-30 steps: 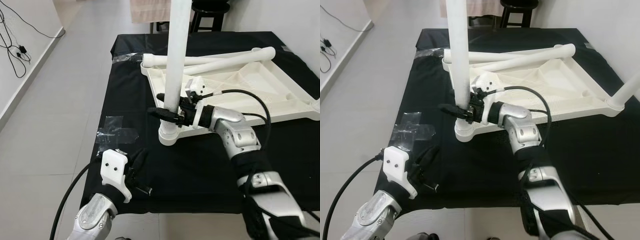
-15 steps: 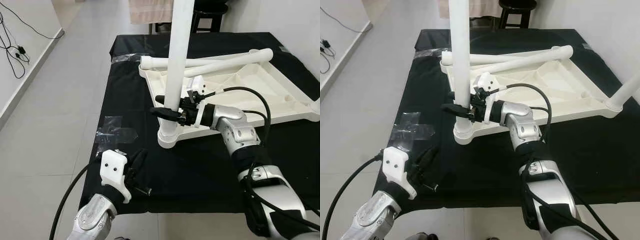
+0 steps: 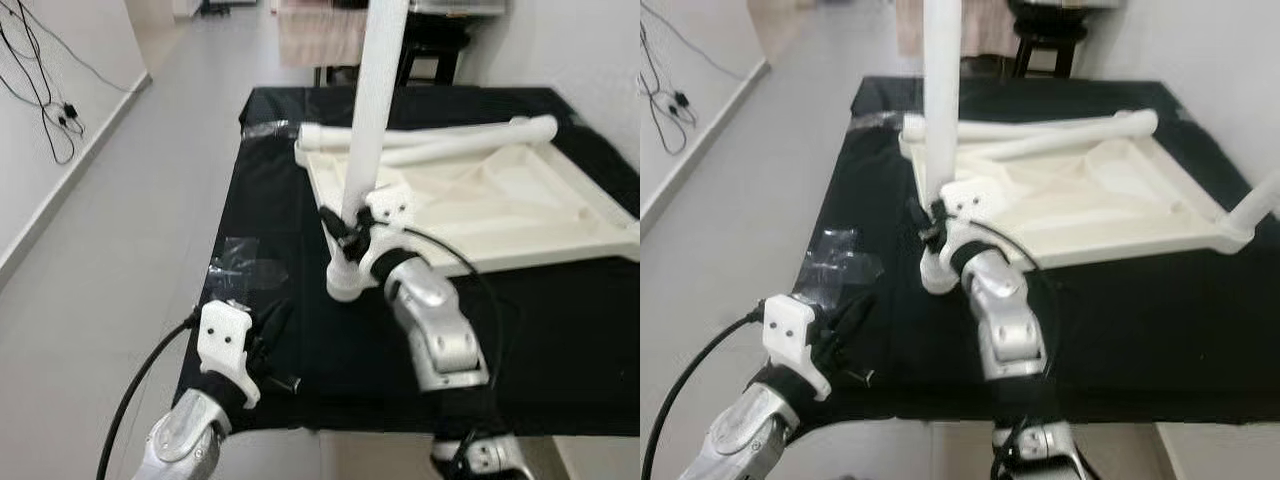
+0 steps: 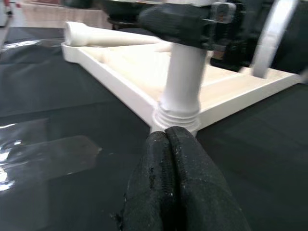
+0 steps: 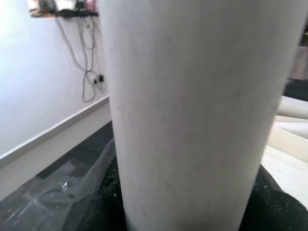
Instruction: Building children table
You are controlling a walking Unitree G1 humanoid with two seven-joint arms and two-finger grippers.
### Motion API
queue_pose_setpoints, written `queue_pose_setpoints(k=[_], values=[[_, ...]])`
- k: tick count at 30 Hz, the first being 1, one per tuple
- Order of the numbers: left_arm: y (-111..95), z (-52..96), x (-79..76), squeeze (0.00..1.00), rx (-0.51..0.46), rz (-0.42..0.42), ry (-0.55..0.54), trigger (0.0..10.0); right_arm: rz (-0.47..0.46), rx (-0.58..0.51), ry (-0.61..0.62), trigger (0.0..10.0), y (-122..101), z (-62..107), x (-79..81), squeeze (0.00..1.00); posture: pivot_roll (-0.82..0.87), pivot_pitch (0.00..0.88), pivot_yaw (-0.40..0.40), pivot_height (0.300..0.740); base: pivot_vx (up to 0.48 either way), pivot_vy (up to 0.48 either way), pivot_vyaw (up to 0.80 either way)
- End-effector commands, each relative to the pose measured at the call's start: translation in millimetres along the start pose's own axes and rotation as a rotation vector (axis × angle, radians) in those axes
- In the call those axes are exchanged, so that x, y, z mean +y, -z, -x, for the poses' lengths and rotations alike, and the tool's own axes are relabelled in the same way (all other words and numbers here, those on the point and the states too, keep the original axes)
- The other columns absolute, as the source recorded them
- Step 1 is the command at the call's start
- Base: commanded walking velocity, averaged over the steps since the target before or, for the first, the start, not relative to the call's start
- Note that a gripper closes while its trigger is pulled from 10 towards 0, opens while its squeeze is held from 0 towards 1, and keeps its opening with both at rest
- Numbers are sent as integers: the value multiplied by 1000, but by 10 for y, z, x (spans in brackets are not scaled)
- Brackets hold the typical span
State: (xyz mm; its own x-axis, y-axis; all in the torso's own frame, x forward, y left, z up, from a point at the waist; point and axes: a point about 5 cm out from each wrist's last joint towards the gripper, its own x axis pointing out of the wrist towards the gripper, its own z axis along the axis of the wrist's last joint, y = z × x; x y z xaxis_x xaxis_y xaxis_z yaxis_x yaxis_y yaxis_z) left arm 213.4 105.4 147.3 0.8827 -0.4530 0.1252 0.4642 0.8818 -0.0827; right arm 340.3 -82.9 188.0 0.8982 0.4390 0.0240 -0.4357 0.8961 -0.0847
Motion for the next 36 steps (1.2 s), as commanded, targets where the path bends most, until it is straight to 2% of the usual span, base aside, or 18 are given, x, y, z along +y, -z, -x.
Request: queue_pose_setpoints(k=[1,2,3,4,6,7,9,11,12,13,14,15,18,24,25,26,27,36], values=[[32,3,7,0,17,-1,-4,10000,-28,200,6,118,418,44,-40,0,112,147,-27,740,0,0,0],[29,4,4,0,14,0,-8,10000,-25,184,9,10000,362,9,-81,0,113,149,-28,740,0,0,0],[29,4,4,0,14,0,-8,10000,-25,184,9,10000,362,9,-81,0,113,149,-28,740,0,0,0],[24,3,0,0,10,0,-13,10000,-18,165,13,10000,259,-15,-102,659,114,148,-30,740,0,0,0],[23,4,0,0,9,0,-14,10000,-14,157,1,10000,227,-20,-100,659,114,148,-30,740,0,0,0],[22,3,-1,0,9,0,-14,10000,-3,143,-47,10000,183,-40,-88,1000,114,148,-30,740,0,0,0],[23,2,-2,0,9,1,-14,10000,4,133,-81,10000,154,-54,-83,1000,112,145,-28,740,0,0,0],[24,-1,-5,0,11,2,-10,10000,-8,46,-217,10000,-54,-92,-11,1000,110,143,-26,740,0,0,0],[24,-1,-5,0,11,2,-10,10000,-8,46,-217,10000,-54,-92,-11,1000,110,143,-26,740,0,0,0],[26,-2,-8,0,12,2,-8,10000,-16,-18,-317,10000,-185,-102,17,94,111,143,-24,740,0,0,0],[28,-2,-10,0,13,2,-7,10000,-7,-78,-435,10000,-312,-95,34,0,115,141,-24,740,0,0,0],[28,-2,-10,0,13,2,-7,10000,-7,-78,-435,10000,-312,-95,34,0,115,141,-24,740,0,0,0],[32,-2,-14,0,15,1,-7,10000,45,-127,-662,10000,-439,-63,42,0,116,140,-24,740,0,0,0],[45,5,-17,0,20,-2,-11,10000,68,-66,-796,10000,-388,-102,-24,0,129,136,-21,740,0,0,0],[46,6,-17,0,20,-2,-12,10000,51,-68,-809,6235,-392,-116,-46,0,129,136,-20,740,0,0,0],[46,6,-17,0,20,-2,-12,10000,51,-68,-809,6235,-392,-116,-46,0,129,136,-20,740,0,0,0],[49,11,-18,0,22,-2,-12,10000,39,-65,-816,0,-393,-128,-73,0,131,136,-19,740,0,0,0],[59,25,-17,0,27,1,-10,10000,0,-46,-812,0,-296,-103,-269,0,127,143,-17,740,0,0,0]])
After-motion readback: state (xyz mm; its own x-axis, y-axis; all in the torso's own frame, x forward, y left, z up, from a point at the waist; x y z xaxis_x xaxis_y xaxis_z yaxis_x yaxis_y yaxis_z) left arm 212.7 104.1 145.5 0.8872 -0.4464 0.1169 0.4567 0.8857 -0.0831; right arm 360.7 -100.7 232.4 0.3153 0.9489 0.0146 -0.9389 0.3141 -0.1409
